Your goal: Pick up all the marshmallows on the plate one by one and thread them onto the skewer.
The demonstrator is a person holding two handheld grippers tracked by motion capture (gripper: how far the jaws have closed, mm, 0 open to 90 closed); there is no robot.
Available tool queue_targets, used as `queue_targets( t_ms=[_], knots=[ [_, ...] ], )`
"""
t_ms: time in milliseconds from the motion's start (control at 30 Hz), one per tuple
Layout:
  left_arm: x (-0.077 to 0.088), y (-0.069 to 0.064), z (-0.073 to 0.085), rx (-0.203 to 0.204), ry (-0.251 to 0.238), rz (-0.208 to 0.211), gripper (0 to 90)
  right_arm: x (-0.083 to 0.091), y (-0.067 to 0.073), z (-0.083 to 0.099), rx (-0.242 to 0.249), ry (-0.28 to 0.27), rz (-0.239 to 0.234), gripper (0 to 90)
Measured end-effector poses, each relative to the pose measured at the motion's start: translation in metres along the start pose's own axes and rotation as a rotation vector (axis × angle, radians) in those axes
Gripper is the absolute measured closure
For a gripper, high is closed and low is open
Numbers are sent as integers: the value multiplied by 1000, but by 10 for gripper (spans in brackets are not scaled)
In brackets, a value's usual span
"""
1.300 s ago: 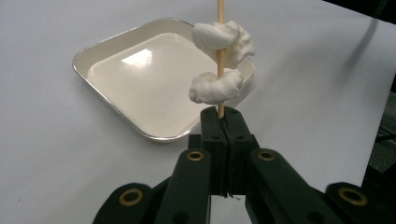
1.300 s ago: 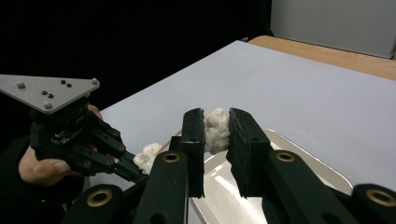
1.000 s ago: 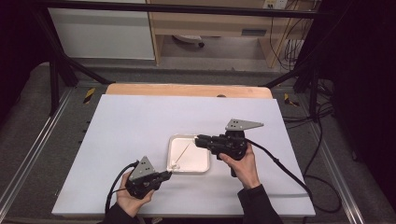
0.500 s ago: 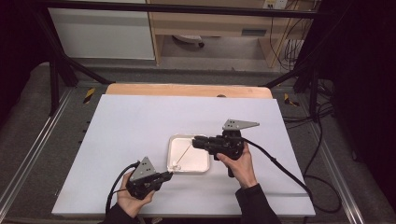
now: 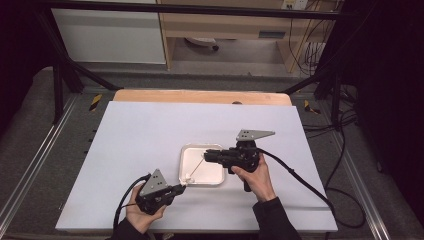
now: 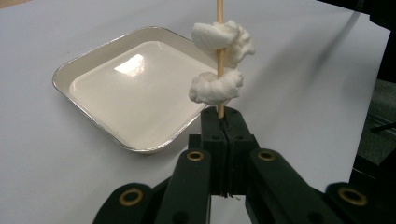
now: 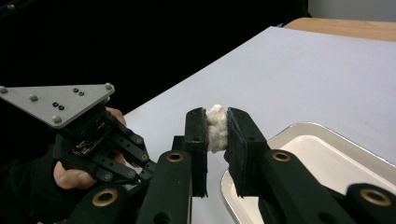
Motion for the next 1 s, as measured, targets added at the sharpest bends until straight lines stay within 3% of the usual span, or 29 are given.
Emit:
queue_targets(
  t_ms=[367,1000],
  knots=[
    [1,-3,1,-39,-16,-24,889,-1,2,2,21,8,-9,810],
    [0,-5,1,-51,-9,-39,889,-6,8,8,38,3,-40,825]
  ],
)
Point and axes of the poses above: each handheld gripper's, and its own axes: x roughly backward along the jaws, z roughly out of its underside, y roughly to its left, the point moved 1 cm from there along -x, roughly forward along the jaws, and after that the axes turned 11 degrees about y, right-handed, at the moved point
